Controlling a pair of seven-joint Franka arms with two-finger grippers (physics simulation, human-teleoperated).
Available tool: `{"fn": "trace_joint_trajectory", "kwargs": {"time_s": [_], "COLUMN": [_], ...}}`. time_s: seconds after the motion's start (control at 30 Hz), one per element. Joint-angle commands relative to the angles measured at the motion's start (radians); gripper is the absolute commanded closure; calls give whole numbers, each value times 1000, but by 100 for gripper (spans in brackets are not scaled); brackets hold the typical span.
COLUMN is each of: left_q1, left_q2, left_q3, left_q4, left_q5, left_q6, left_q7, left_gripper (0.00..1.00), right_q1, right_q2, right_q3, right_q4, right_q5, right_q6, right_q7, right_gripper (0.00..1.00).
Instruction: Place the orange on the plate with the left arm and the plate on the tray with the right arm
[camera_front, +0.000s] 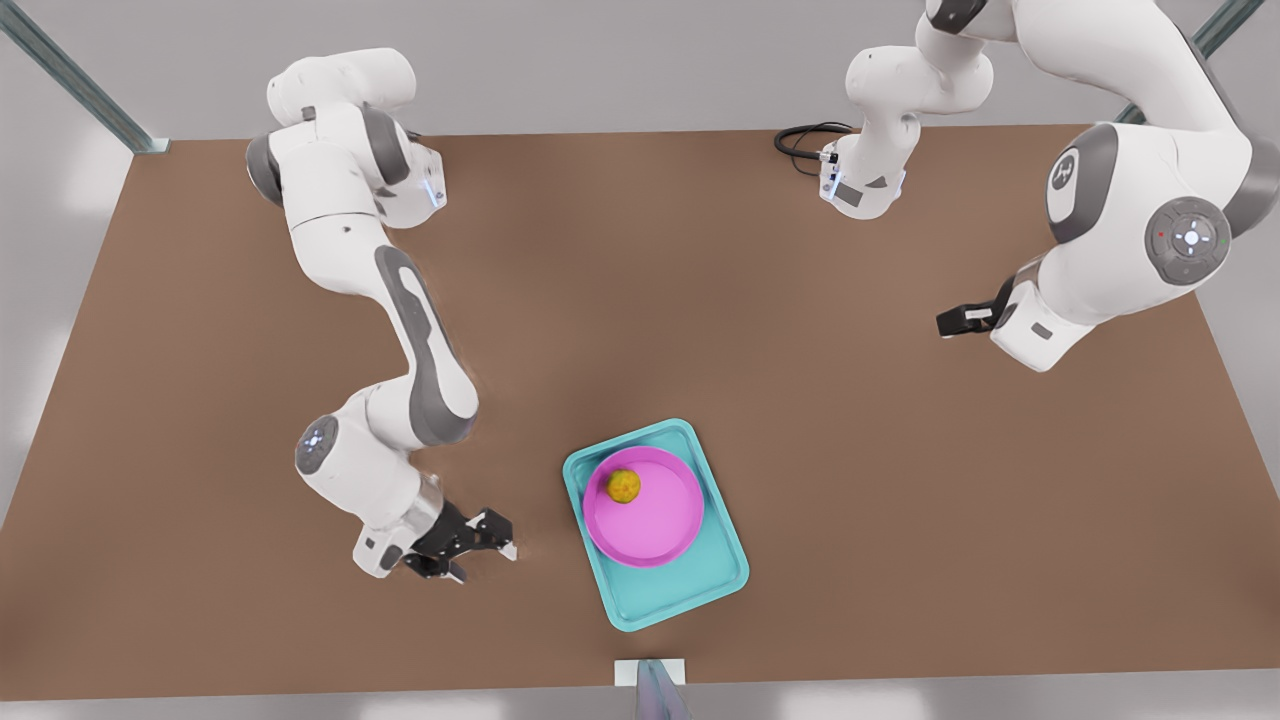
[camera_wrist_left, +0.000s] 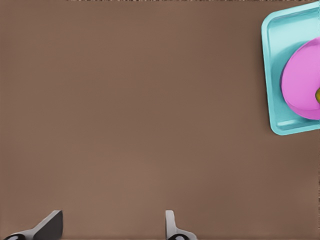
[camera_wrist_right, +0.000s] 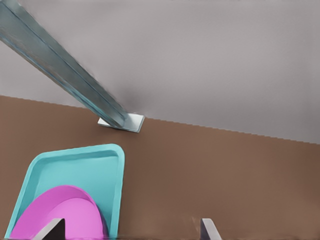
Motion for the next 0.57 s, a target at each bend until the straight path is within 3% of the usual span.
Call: {"fn": "trace_joint_trajectory", "kwargs": {"time_s": [0.0, 0.07, 0.1, 0.33, 0.53], "left_q1": [0, 0, 0, 0, 0], "left_q2": [24, 31, 31, 31, 31], "left_q3": [0, 0, 0, -2, -2], "left_q4": [35, 47, 47, 47, 61], "left_q5": [-5, -7, -7, -7, -7], "left_q6": [-41, -54, -54, -65, -89], "left_q7": [-1, -1, -1, -1, 8], "left_gripper": [0, 0, 0, 0, 0], "right_q1": [-80, -130, -144, -227, -244], "right_q2": [-54, -98, -155, -677, -720], "right_q3": [-30, -42, -82, -82, -78], "right_q4": [-1, -2, -2, -292, -350], "right_q5": [-236, -509, -527, -584, -589], "right_q6": [-528, -659, -706, -861, -868], "right_q7": [-6, -5, -5, -17, -14], "right_gripper": [0, 0, 0, 0, 0]}}
